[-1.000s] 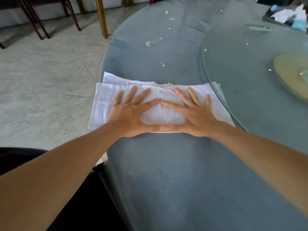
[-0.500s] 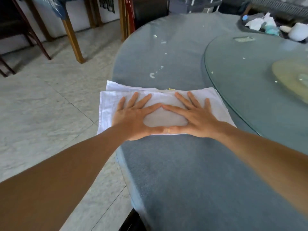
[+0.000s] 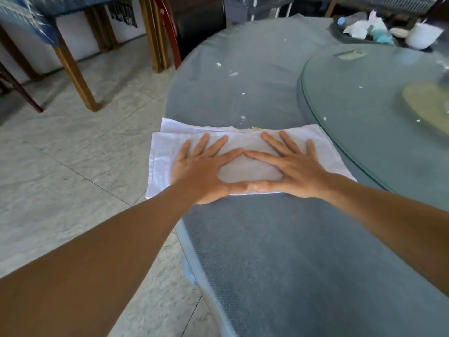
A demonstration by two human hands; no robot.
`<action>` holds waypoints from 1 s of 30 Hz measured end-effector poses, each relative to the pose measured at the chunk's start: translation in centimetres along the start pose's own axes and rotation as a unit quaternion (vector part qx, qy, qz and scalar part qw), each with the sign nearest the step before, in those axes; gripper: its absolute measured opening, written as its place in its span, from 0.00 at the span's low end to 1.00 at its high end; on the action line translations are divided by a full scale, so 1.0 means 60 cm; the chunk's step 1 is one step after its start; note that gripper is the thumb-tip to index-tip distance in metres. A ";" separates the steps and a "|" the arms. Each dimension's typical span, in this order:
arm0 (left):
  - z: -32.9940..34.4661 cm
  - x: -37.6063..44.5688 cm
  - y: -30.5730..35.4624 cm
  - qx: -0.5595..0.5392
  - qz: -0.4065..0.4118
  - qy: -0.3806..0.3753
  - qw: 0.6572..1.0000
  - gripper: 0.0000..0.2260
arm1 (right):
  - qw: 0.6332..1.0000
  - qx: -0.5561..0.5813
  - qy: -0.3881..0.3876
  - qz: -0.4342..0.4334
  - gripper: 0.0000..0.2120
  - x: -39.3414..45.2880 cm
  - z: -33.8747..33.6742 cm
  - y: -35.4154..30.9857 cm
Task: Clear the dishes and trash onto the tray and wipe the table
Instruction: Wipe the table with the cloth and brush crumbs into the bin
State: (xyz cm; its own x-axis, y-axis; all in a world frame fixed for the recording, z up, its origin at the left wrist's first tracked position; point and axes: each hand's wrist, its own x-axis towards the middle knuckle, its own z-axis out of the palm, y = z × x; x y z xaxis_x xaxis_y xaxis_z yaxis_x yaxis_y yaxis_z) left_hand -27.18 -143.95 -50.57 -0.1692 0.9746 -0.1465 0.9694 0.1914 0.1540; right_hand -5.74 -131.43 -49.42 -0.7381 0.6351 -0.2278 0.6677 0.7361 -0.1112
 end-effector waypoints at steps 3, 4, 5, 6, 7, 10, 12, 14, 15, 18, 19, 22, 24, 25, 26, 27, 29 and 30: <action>-0.012 0.047 -0.030 0.005 0.015 -0.002 1.000 0.40 | 1.000 -0.001 0.006 0.017 0.36 0.045 -0.007 0.004; -0.018 0.066 -0.041 0.005 0.023 -0.002 1.000 0.40 | 1.000 0.002 0.006 0.025 0.36 0.062 -0.012 0.005; -0.024 0.085 -0.053 0.004 0.031 0.000 1.000 0.40 | 0.999 0.009 0.005 0.033 0.37 0.080 -0.017 0.005; -0.028 0.107 -0.065 0.004 0.038 0.001 0.999 0.40 | 0.999 0.014 0.004 0.041 0.37 0.097 -0.022 0.005; -0.032 0.131 -0.076 0.004 0.046 0.000 0.999 0.40 | 0.999 0.016 0.004 0.049 0.36 0.116 -0.027 0.007; -0.049 0.206 -0.114 0.004 0.065 -0.010 0.998 0.41 | 0.997 0.026 0.008 0.077 0.36 0.176 -0.038 0.011; -0.063 0.262 -0.141 0.006 0.078 -0.012 0.997 0.42 | 0.995 0.031 0.017 0.090 0.36 0.222 -0.050 0.017; -0.078 0.314 -0.165 0.012 0.092 -0.016 0.996 0.42 | 0.994 0.039 0.014 0.105 0.36 0.266 -0.062 0.023; -0.083 0.339 -0.174 0.017 0.100 -0.015 0.995 0.41 | 0.993 0.041 0.013 0.112 0.36 0.286 -0.068 0.028; -0.099 0.405 -0.197 0.024 0.120 -0.018 0.992 0.42 | 0.991 0.040 0.014 0.126 0.37 0.342 -0.086 0.041; -0.103 0.422 -0.204 0.023 0.126 -0.020 0.992 0.42 | 0.991 0.040 0.015 0.129 0.37 0.356 -0.090 0.044; -0.111 0.461 -0.215 0.021 0.142 -0.027 0.989 0.42 | 0.988 0.046 0.014 0.145 0.38 0.384 -0.095 0.052; -0.114 0.484 -0.219 0.021 0.155 -0.028 0.987 0.42 | 0.987 0.049 0.014 0.155 0.37 0.396 -0.099 0.058; -0.117 0.495 -0.222 0.020 0.161 -0.027 0.986 0.41 | 0.986 0.052 0.015 0.160 0.37 0.404 -0.101 0.060; -0.121 0.506 -0.227 0.020 0.165 -0.027 0.986 0.41 | 0.985 0.054 0.016 0.165 0.36 0.413 -0.103 0.061; -0.124 0.518 -0.231 0.019 0.170 -0.029 0.985 0.41 | 0.984 0.055 0.017 0.170 0.36 0.422 -0.104 0.063; -0.130 0.545 -0.235 0.015 0.179 -0.030 0.983 0.41 | 0.981 0.056 0.020 0.182 0.36 0.439 -0.109 0.072; -0.133 0.560 -0.237 0.013 0.182 -0.031 0.983 0.41 | 0.981 0.056 0.021 0.186 0.36 0.451 -0.113 0.077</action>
State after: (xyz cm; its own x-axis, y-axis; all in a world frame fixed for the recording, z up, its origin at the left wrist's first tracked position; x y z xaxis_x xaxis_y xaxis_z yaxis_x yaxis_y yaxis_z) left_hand -48.08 -112.99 -49.91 0.1999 0.9689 -0.1456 0.9681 -0.1724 0.1818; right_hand -23.27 -109.28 -49.53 -0.4432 0.8657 -0.2327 0.8962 0.4228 -0.1340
